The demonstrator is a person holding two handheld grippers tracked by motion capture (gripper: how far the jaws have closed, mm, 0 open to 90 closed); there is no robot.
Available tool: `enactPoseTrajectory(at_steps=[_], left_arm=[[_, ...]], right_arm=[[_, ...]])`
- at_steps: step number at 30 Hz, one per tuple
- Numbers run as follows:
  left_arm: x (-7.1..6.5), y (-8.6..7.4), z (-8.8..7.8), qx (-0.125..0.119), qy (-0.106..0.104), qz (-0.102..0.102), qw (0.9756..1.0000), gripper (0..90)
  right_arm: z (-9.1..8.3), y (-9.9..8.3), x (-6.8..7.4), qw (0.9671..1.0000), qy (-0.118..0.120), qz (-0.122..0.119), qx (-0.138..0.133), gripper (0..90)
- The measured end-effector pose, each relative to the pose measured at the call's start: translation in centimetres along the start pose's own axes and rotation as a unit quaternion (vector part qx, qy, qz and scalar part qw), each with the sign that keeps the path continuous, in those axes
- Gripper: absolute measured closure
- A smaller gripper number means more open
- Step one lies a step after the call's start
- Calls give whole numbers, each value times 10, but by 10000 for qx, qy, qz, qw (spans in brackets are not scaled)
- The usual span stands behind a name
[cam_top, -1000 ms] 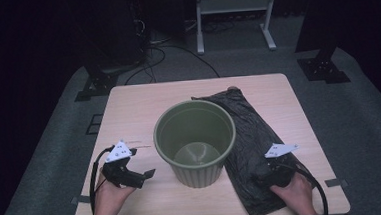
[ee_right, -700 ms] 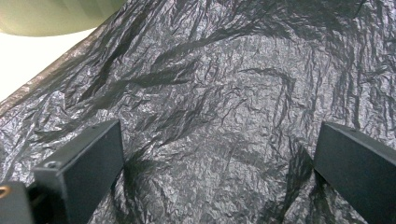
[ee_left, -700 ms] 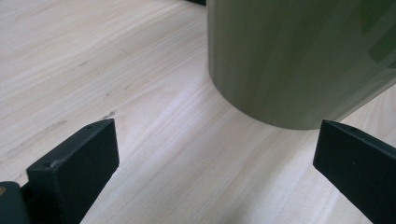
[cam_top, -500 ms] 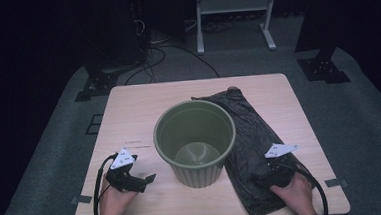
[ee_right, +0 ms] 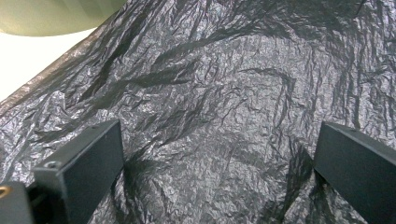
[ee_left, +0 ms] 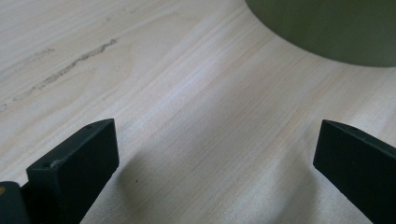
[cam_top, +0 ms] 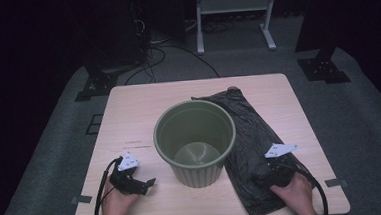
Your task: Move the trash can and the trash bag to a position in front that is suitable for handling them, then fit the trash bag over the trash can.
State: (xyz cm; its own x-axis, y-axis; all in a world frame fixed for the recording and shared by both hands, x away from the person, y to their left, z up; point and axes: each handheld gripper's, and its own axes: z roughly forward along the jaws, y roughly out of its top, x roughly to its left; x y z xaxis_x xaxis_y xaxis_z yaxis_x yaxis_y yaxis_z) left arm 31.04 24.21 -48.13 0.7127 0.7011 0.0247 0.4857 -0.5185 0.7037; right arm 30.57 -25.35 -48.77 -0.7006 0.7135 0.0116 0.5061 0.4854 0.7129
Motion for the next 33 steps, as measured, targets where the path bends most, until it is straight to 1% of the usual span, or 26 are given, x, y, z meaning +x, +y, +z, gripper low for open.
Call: enactPoseTrajectory(at_steps=[4,18,20,27,28,29,30,31,33], left_arm=[[2,-1,1,-65,-56,-39,10000,0],[2,-1,2,-65,-65,-25,10000,0],[2,-1,2,-65,-65,-25,10000,0],[2,-1,2,-63,-64,-24,10000,0],[2,-1,2,-63,-64,-24,10000,0],[2,-1,2,-63,-64,-24,10000,0],[2,-1,2,-65,-64,-25,10000,0],[2,-1,2,-63,-63,-24,10000,0],[2,-1,2,-63,-63,-25,10000,0]], right_arm=[[0,0,0,10000,0,-2,0,2],[-1,0,1,10000,-15,-10,9,2],[-5,1,2,9999,-7,7,-124,2],[-19,11,-8,9993,-197,113,-283,2],[-22,15,-12,9990,-240,127,-348,2],[-22,15,-12,9990,-240,127,-348,2],[-23,18,-17,9988,-287,185,-357,2],[-23,18,-17,9988,-287,185,-357,2],[-24,23,-23,9986,-343,195,-349,2]])
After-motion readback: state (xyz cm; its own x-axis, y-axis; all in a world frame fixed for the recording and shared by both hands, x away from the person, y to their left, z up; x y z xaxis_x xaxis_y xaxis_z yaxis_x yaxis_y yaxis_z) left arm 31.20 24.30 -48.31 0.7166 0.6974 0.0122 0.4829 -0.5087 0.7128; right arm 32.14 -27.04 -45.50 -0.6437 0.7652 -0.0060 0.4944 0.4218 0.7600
